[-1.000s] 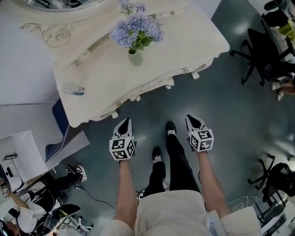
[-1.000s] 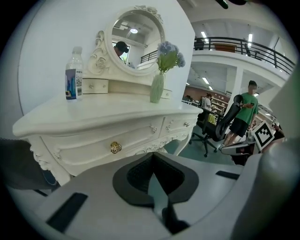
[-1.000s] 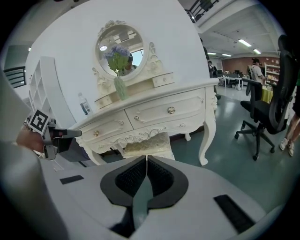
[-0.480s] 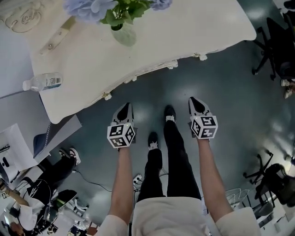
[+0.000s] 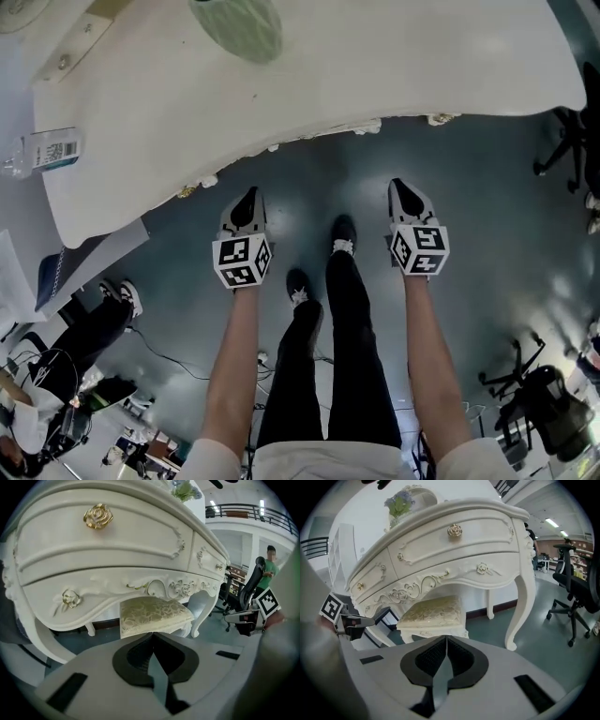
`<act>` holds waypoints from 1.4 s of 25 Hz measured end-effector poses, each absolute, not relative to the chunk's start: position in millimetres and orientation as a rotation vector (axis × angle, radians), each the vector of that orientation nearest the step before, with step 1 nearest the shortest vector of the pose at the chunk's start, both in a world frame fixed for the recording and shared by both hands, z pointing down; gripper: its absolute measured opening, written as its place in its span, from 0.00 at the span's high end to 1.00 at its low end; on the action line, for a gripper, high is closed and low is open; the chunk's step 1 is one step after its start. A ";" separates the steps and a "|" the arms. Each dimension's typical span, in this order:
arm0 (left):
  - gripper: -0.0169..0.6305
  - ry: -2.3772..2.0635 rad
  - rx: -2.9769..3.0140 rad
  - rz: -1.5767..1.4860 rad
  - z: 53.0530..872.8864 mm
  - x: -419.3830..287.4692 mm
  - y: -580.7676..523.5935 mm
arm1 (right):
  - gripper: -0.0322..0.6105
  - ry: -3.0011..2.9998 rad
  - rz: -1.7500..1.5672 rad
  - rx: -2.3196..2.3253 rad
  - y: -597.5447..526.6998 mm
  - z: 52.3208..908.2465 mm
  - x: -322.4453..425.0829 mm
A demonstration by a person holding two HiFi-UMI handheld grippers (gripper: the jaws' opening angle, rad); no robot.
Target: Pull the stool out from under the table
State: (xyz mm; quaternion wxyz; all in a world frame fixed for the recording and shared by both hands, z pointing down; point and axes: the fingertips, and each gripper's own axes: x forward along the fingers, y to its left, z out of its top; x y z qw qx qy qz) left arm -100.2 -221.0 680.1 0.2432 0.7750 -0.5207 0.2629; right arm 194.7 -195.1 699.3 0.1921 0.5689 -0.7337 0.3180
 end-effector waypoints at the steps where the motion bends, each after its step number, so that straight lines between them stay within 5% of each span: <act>1: 0.95 -1.441 2.107 0.705 687.6 -102.2 -225.4 | 0.88 -2.067 0.884 1.584 -199.8 708.0 195.1; 20: 0.94 -1.536 2.168 0.732 796.4 -118.9 -261.3 | 0.87 -2.179 0.756 1.462 -242.8 790.5 216.8; 27: 0.69 -1.569 2.145 0.726 821.1 -134.2 -284.8 | 0.62 -2.238 0.713 1.336 -266.3 812.2 203.9; 30: 0.47 -1.522 2.131 0.747 835.0 -136.4 -293.5 | 0.54 -2.252 0.710 1.259 -277.8 822.9 195.6; 35: 0.43 -1.487 2.159 0.783 840.7 -137.5 -311.5 | 0.52 -2.252 0.669 1.175 -296.9 835.0 184.5</act>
